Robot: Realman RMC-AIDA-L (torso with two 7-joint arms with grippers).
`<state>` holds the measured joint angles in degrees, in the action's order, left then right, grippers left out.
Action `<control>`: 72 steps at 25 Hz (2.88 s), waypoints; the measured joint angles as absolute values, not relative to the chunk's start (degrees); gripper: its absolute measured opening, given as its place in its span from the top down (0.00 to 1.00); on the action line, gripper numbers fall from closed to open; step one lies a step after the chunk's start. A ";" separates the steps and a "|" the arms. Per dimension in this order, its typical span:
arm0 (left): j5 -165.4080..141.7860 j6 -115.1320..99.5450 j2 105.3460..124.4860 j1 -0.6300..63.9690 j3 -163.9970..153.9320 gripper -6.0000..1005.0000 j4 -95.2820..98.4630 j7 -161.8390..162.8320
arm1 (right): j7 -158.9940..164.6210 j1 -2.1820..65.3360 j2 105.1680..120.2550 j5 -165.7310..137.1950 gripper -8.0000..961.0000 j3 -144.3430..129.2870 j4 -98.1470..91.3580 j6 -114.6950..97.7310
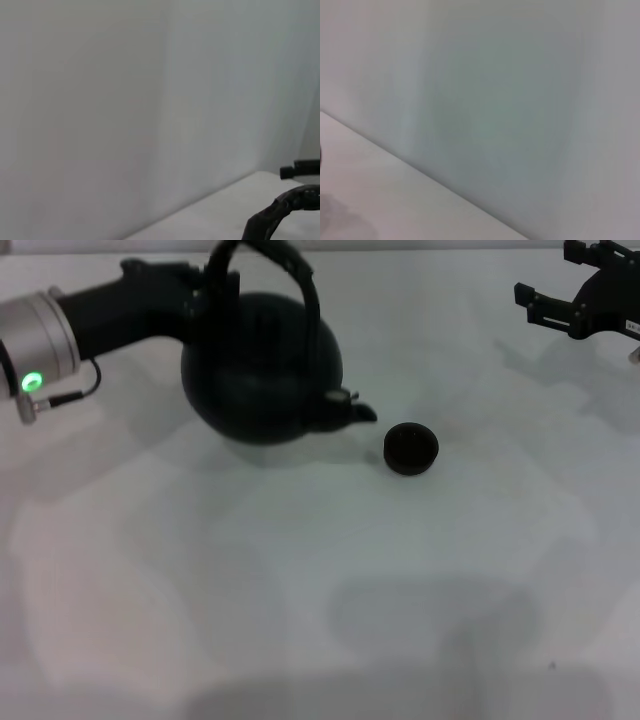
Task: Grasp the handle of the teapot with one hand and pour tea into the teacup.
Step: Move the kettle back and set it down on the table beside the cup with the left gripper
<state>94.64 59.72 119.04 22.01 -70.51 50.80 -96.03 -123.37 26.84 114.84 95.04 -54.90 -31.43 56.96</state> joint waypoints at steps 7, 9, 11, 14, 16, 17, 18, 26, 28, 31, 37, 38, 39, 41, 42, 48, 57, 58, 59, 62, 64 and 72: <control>100.78 61.02 119.07 21.70 -70.71 0.87 42.20 -105.48 | -123.37 26.80 114.98 94.65 0.10 -55.52 -31.62 56.96; 102.06 61.31 119.05 21.33 -70.55 0.87 40.49 -107.58 | -123.37 26.81 114.97 94.65 0.10 -55.54 -31.66 56.93; 102.62 61.39 119.05 20.80 -70.52 0.87 39.57 -109.32 | -123.37 26.84 114.96 94.65 0.10 -55.54 -31.56 56.89; 102.76 61.46 119.11 19.65 -70.50 0.87 39.16 -111.48 | -123.38 27.01 114.96 94.65 0.10 -55.59 -31.29 56.87; 102.92 61.52 119.12 18.82 -70.49 0.87 38.94 -113.45 | -123.39 27.03 114.96 94.65 0.10 -55.64 -31.25 56.86; 103.33 61.52 119.12 18.43 -70.48 0.87 38.61 -114.62 | -123.39 27.02 114.96 94.65 0.10 -55.66 -31.25 56.85; 104.03 61.54 119.11 18.16 -70.48 0.87 38.20 -115.63 | -123.39 26.98 114.96 94.65 0.10 -55.68 -31.24 56.82; 112.79 65.08 119.10 16.81 -70.73 0.87 31.68 -129.84 | -123.39 26.80 114.96 94.66 0.10 -55.82 -31.11 56.72; 114.88 66.57 118.98 16.80 -70.56 0.87 29.53 -133.70 | -123.04 26.81 114.96 94.66 0.10 -56.37 -31.11 56.66; 117.09 67.69 118.88 16.88 -70.51 0.87 27.33 -137.30 | -122.47 26.88 114.96 94.66 0.10 -57.25 -31.11 56.31; 118.64 68.01 118.83 17.44 -70.39 0.87 24.33 -139.48 | -122.40 26.95 115.08 94.66 0.10 -58.03 -31.11 56.25; 118.69 68.11 118.80 17.62 -70.25 0.87 23.82 -139.52 | -122.39 26.96 115.10 94.66 0.10 -58.17 -31.11 56.25; 118.72 68.19 118.75 17.80 -70.08 0.87 23.30 -139.56 | -122.36 26.96 115.12 94.66 0.10 -58.33 -31.11 56.25; 118.77 68.36 118.67 18.11 -69.75 0.87 22.34 -140.14 | -122.32 26.94 115.16 94.66 0.10 -58.58 -31.11 56.25; 118.78 68.40 118.67 18.15 -69.69 0.87 22.07 -140.62 | -122.28 26.85 115.20 94.66 0.10 -58.61 -31.11 56.25; 120.16 68.73 118.81 18.29 -69.12 0.88 20.25 -144.38 | -122.13 26.73 115.22 94.66 0.10 -58.63 -31.11 56.24; 124.57 69.08 119.09 18.15 -69.08 0.89 18.43 -149.14 | -122.08 26.72 115.22 94.66 0.10 -58.62 -31.06 56.25; 125.09 69.08 119.09 18.17 -69.07 0.89 18.21 -149.29 | -122.08 26.72 115.22 94.66 0.10 -58.62 -31.06 56.25; 125.44 69.08 119.08 18.22 -69.08 0.89 18.03 -149.44 | -122.08 26.72 115.22 94.66 0.10 -58.62 -31.05 56.23; 126.19 68.97 119.07 18.36 -69.07 0.88 17.58 -150.01 | -122.08 26.72 115.22 94.66 0.10 -58.62 -31.03 56.00; 126.24 68.79 119.11 18.40 -69.07 0.88 17.48 -150.10 | -122.08 26.72 115.22 94.66 0.10 -58.62 -31.02 55.87; 126.30 67.96 119.10 18.59 -69.08 0.88 17.40 -150.23 | -122.12 26.72 115.23 94.66 0.10 -58.62 -31.02 55.54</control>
